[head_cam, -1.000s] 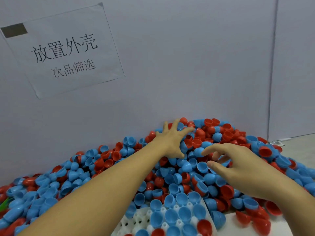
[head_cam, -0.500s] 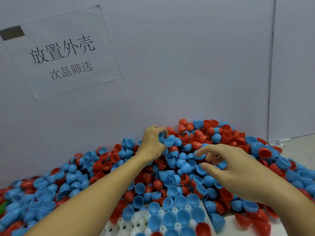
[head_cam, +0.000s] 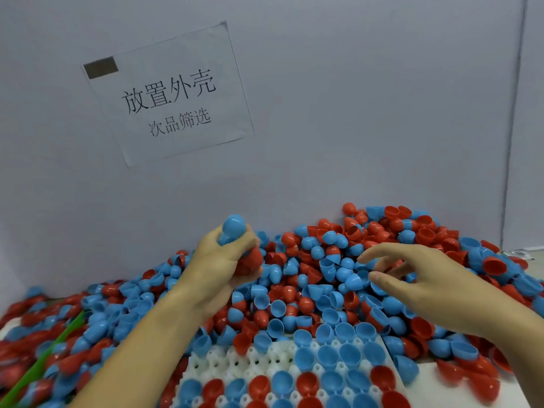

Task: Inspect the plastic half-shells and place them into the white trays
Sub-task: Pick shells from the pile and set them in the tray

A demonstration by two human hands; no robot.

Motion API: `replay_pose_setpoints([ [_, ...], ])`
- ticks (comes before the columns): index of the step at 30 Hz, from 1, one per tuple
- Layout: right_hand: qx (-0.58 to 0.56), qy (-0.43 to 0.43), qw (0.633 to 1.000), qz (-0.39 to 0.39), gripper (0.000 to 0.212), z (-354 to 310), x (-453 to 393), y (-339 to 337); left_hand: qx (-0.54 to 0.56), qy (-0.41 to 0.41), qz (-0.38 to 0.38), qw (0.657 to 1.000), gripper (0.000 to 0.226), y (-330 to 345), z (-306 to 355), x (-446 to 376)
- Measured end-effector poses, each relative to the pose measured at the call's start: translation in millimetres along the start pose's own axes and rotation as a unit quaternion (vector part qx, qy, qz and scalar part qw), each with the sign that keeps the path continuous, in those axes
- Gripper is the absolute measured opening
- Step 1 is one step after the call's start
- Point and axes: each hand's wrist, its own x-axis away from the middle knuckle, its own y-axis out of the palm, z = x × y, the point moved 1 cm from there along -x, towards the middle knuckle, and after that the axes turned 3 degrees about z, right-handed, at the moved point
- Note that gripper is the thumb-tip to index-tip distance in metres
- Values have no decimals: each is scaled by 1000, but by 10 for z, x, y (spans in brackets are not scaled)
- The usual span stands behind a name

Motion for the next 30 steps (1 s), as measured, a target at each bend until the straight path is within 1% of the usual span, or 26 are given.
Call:
replay_pose_setpoints([
  [3,-53,-28,998,-3,17,-180,37,-14,-27,12,-39,999,13,-351,173,464],
  [5,-112,-58,992,15,19,-325,77,-25,-66,41,-51,996,27,-553,281,708],
  [6,-138,-71,988,17,22,-402,94,-33,-74,59,-46,994,29,-634,318,799],
  [8,-160,-80,984,-7,26,-546,72,-44,-69,89,-20,993,28,-779,353,924],
  [10,-129,-64,989,-32,21,-657,-64,-57,-67,103,7,992,24,-881,358,957],
  [12,-102,-40,993,-33,16,-661,-317,-62,-75,115,19,990,16,-940,341,930],
  [13,-126,-16,991,-29,17,-630,-477,-53,-83,122,28,989,18,-970,324,904],
  [14,-192,23,981,-23,20,-580,-643,-27,-89,127,37,987,23,-994,303,874],
  [15,-288,73,955,-19,22,-535,-795,22,-88,127,43,987,25,-1010,286,852],
  [16,-387,120,914,-12,24,-510,-939,78,-83,126,46,987,25,-1024,272,830],
  [18,-555,180,811,28,23,-502,-1205,200,-69,121,47,989,23,-1064,242,811],
  [20,-683,181,701,96,16,-547,-1413,278,-49,122,42,990,20,-1078,221,798],
  [21,-720,169,661,129,14,-605,-1494,314,-38,122,37,991,17,-1093,213,792],
  [22,-725,152,655,145,13,-695,-1545,366,-31,122,34,991,15,-1111,207,783],
  [23,-695,134,693,139,15,-803,-1550,429,-33,123,35,991,17,-1130,194,771],
  [24,-623,107,767,110,17,-919,-1521,510,-38,125,42,991,20,-1148,171,756],
  [25,-508,63,857,59,19,-1009,-1442,620,-44,124,49,990,21,-1157,143,740],
  [26,-363,4,932,-21,20,-1077,-1307,750,-53,121,53,990,20,-1145,120,730],
  [27,-208,-58,969,-117,22,-1108,-1146,905,-62,120,52,990,19,-1128,97,725],
  [28,-72,-111,968,-213,24,-1095,-999,1069,-70,120,50,989,19,-1107,77,717],
  [29,28,-141,945,-294,26,-1048,-851,1220,-79,121,46,988,21,-1084,60,711],
  [30,94,-146,921,-348,27,-983,-721,1347,-89,122,41,988,24,-1055,49,709],
])
